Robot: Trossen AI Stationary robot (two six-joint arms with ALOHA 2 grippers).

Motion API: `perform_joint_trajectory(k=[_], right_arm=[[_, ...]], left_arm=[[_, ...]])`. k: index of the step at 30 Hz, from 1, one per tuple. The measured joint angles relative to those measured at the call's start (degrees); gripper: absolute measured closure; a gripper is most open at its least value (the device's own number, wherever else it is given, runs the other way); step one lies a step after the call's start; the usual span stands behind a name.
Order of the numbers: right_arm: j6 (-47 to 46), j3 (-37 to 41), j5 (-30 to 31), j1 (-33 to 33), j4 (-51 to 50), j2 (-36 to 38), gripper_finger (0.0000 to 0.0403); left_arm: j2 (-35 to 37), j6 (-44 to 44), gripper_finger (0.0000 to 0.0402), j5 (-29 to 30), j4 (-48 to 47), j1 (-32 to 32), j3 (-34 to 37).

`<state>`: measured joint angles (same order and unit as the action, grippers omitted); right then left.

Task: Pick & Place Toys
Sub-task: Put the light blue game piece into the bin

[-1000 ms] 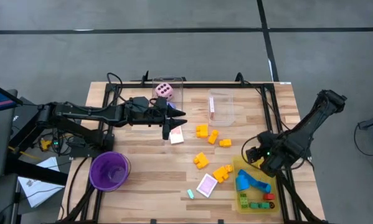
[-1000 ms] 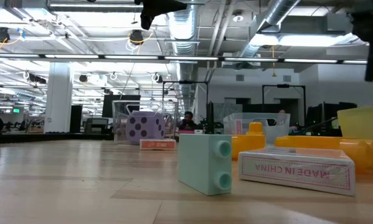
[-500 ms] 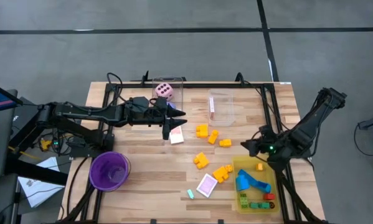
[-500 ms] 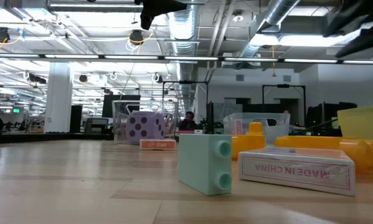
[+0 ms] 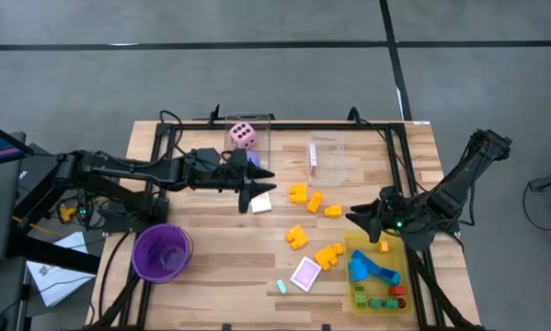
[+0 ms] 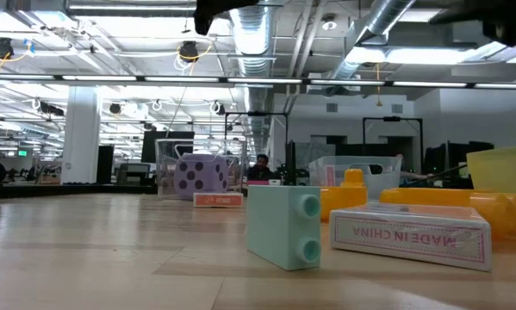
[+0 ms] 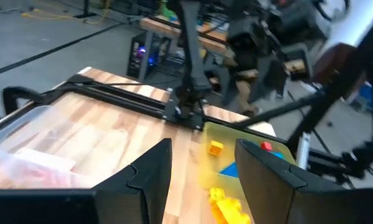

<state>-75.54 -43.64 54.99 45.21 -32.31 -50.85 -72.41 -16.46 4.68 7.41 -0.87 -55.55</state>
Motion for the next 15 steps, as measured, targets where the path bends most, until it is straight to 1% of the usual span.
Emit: perform_joint_trajectory(k=[2, 5, 9, 15], right_arm=[[3.03, 0.00, 1.02, 0.00, 2.48, 0.00, 0.0196], [5.71, 0.00, 2.46, 0.00, 4.95, 0.00, 0.0196], [8.45, 0.00, 3.59, 0.00, 8.06, 0.58, 0.0196], [13.04, -0.02, 3.62, 0.08, 12.25, 1.98, 0.0196]], left_arm=[[-0.46, 0.99, 0.0229, 1.00, 0.02, -1.09, 0.00], [-1.38, 0.93, 0.0229, 4.23, -0.82, -2.79, 0.04], [-4.04, 1.19, 0.0229, 4.90, -1.11, -5.32, 0.02], [-10.85, 7.23, 0.0229, 4.55, -1.20, -11.02, 0.02]])
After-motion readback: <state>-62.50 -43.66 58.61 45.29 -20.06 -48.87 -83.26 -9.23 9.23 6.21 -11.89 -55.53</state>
